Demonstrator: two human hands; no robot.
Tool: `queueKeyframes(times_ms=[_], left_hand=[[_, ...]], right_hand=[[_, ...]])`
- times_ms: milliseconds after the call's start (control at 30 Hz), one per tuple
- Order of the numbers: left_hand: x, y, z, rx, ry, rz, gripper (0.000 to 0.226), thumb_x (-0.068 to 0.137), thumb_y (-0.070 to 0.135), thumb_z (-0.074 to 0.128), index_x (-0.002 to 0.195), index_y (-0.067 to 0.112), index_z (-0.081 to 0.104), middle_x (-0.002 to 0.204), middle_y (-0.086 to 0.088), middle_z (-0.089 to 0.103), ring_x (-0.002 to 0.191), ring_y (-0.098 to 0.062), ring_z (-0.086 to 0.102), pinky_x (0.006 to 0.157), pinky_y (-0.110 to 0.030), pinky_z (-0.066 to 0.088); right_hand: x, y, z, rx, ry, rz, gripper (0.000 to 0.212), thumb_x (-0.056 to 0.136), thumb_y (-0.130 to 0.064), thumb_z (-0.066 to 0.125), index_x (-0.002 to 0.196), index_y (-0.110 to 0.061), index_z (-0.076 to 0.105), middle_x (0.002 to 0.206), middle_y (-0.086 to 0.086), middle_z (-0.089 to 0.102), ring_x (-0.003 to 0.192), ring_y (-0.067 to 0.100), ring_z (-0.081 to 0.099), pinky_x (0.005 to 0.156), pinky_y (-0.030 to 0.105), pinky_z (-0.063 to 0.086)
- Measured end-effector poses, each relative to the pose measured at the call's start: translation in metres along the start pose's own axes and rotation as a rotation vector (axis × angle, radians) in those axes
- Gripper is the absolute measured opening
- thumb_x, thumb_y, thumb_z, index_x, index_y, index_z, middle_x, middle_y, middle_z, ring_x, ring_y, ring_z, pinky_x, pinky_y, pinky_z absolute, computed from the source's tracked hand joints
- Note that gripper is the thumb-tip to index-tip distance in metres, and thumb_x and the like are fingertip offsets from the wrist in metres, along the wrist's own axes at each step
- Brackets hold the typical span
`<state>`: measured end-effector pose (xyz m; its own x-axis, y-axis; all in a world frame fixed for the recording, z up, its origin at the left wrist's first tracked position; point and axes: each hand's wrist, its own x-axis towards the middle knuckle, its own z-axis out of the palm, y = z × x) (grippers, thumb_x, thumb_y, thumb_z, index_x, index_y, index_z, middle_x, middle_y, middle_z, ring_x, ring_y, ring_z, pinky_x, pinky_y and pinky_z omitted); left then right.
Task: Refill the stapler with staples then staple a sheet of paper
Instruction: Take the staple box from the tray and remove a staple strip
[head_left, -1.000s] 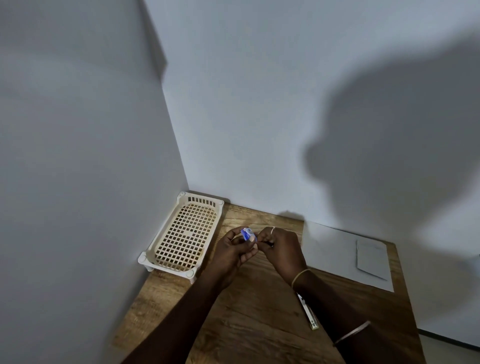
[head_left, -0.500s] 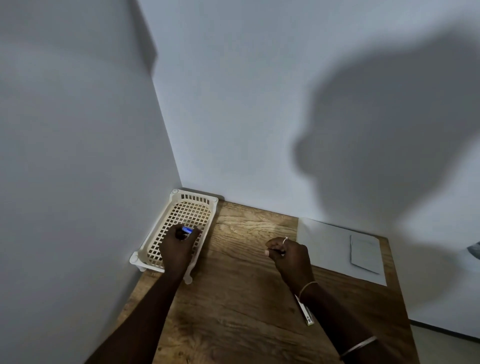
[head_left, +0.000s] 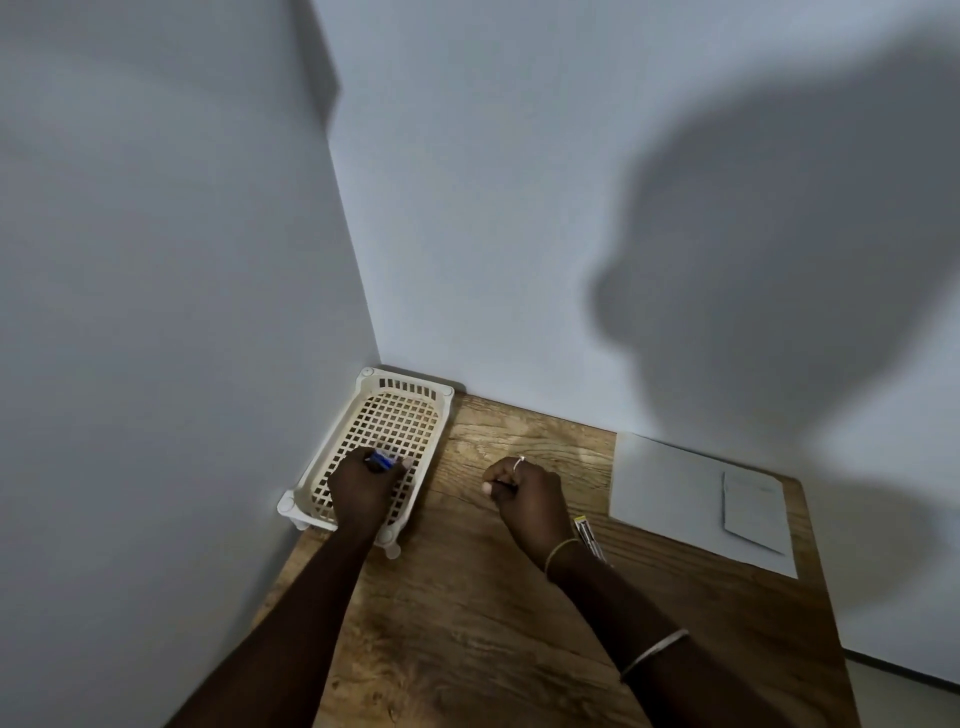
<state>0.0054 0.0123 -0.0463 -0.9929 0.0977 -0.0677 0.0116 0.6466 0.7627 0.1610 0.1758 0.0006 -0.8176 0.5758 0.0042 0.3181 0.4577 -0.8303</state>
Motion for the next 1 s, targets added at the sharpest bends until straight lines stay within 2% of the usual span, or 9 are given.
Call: queueKeyframes(times_ms=[100,233,333,467,567,633,733,833,1000], left_hand=[[0.000,0.000,-0.005,0.050,0.002,0.016,0.039,0.073,0.043,0.089,0.095,0.015,0.073,0.092,-0.004,0.076,0.089,-0.022,0.070,0.080,-0.033,0.050],[0.002,0.002,-0.012,0.185,-0.054,0.019,0.040,0.075,0.046,0.086,0.095,0.016,0.070,0.099,-0.005,0.073,0.092,-0.023,0.070,0.080,-0.039,0.057],[0.003,0.001,-0.013,0.237,-0.097,0.029,0.040,0.077,0.045,0.084,0.096,0.012,0.072,0.100,-0.008,0.074,0.092,-0.025,0.070,0.077,-0.036,0.056],[-0.003,0.005,-0.007,0.254,-0.112,0.059,0.042,0.079,0.042,0.082,0.104,0.011,0.072,0.106,-0.010,0.074,0.101,-0.027,0.069,0.087,-0.040,0.056],[-0.012,0.023,0.004,0.312,-0.068,0.123,0.052,0.083,0.035,0.077,0.126,0.009,0.063,0.125,-0.017,0.061,0.117,-0.034,0.059,0.097,-0.045,0.052],[-0.019,0.041,0.014,0.337,-0.044,0.154,0.053,0.086,0.033,0.073,0.133,0.012,0.057,0.127,-0.018,0.053,0.113,-0.035,0.057,0.094,-0.047,0.054],[-0.030,0.068,0.033,0.341,-0.047,0.243,0.050,0.087,0.021,0.069,0.135,0.012,0.056,0.121,-0.015,0.051,0.105,-0.033,0.059,0.087,-0.045,0.056],[-0.051,0.087,0.060,0.303,-0.164,0.388,0.040,0.088,0.015,0.067,0.128,0.012,0.065,0.123,-0.014,0.059,0.106,-0.030,0.063,0.085,-0.037,0.053],[-0.106,0.101,0.113,0.201,-0.428,0.400,0.025,0.092,0.018,0.066,0.117,0.014,0.072,0.116,-0.005,0.072,0.105,-0.020,0.067,0.081,-0.028,0.048]], right_hand=[[0.006,-0.012,0.021,0.006,-0.028,-0.017,0.007,0.082,-0.004,0.076,0.083,-0.012,0.076,0.074,-0.008,0.072,0.068,-0.013,0.062,0.065,0.001,0.042],[0.007,-0.015,0.034,0.023,-0.055,-0.019,0.009,0.080,-0.010,0.080,0.084,-0.016,0.075,0.077,-0.002,0.076,0.072,0.005,0.070,0.070,0.021,0.055],[0.008,-0.010,0.031,0.018,-0.047,-0.007,0.009,0.078,-0.011,0.082,0.083,-0.016,0.075,0.076,-0.001,0.076,0.072,0.008,0.071,0.071,0.026,0.058],[0.007,0.002,0.012,0.048,-0.014,0.028,0.010,0.078,-0.010,0.082,0.079,-0.016,0.074,0.073,-0.003,0.075,0.070,0.008,0.072,0.070,0.030,0.060],[0.005,0.015,-0.010,0.038,0.021,0.033,0.014,0.078,-0.010,0.081,0.076,-0.019,0.072,0.071,-0.005,0.074,0.070,0.006,0.070,0.069,0.028,0.059],[0.003,0.025,-0.025,0.030,0.063,0.046,0.017,0.077,-0.008,0.081,0.074,-0.022,0.071,0.074,-0.007,0.073,0.074,0.006,0.070,0.070,0.025,0.056],[0.000,0.038,-0.048,-0.007,0.157,0.080,0.016,0.074,-0.011,0.084,0.073,-0.022,0.072,0.080,-0.008,0.071,0.078,0.009,0.068,0.071,0.024,0.051],[-0.006,0.055,-0.073,-0.021,0.225,0.115,0.012,0.072,-0.010,0.084,0.075,-0.016,0.074,0.078,-0.003,0.072,0.078,0.013,0.069,0.074,0.028,0.053],[-0.022,0.085,-0.098,-0.083,0.257,0.230,0.009,0.077,-0.013,0.084,0.079,-0.015,0.076,0.075,-0.009,0.070,0.072,-0.003,0.062,0.068,0.000,0.043]])
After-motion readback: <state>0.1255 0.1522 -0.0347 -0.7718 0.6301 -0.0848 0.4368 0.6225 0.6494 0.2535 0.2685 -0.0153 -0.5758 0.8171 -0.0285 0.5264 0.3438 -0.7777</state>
